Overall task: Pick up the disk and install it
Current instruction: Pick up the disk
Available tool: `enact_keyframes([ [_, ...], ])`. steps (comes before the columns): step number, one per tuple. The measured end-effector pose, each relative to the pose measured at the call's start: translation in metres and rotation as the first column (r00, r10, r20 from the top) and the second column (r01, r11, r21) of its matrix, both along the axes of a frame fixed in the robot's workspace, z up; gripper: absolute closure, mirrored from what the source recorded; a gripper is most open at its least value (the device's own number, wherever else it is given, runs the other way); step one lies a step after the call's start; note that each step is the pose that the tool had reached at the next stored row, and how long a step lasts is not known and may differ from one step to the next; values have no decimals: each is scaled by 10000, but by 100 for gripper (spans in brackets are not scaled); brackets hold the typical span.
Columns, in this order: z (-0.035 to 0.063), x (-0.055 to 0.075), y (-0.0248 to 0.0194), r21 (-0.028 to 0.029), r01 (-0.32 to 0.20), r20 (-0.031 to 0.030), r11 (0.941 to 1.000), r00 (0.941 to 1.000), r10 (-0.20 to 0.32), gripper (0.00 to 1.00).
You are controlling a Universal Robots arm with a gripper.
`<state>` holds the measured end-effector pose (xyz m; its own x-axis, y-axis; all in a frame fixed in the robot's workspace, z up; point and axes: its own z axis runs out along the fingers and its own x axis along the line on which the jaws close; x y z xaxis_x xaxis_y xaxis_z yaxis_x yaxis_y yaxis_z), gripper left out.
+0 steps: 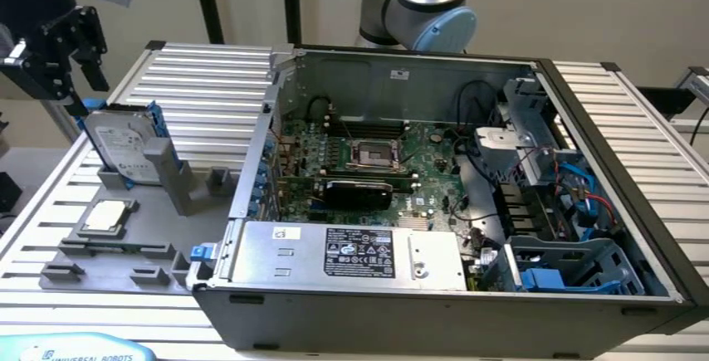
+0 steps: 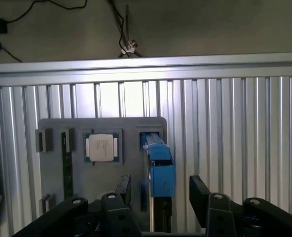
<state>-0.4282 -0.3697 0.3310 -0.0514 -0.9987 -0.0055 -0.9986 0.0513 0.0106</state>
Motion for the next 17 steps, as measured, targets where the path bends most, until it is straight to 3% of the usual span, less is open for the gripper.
enact_keyframes([
  [17,-310,-37,1,1,0,7,10000,10000,0,40],
])
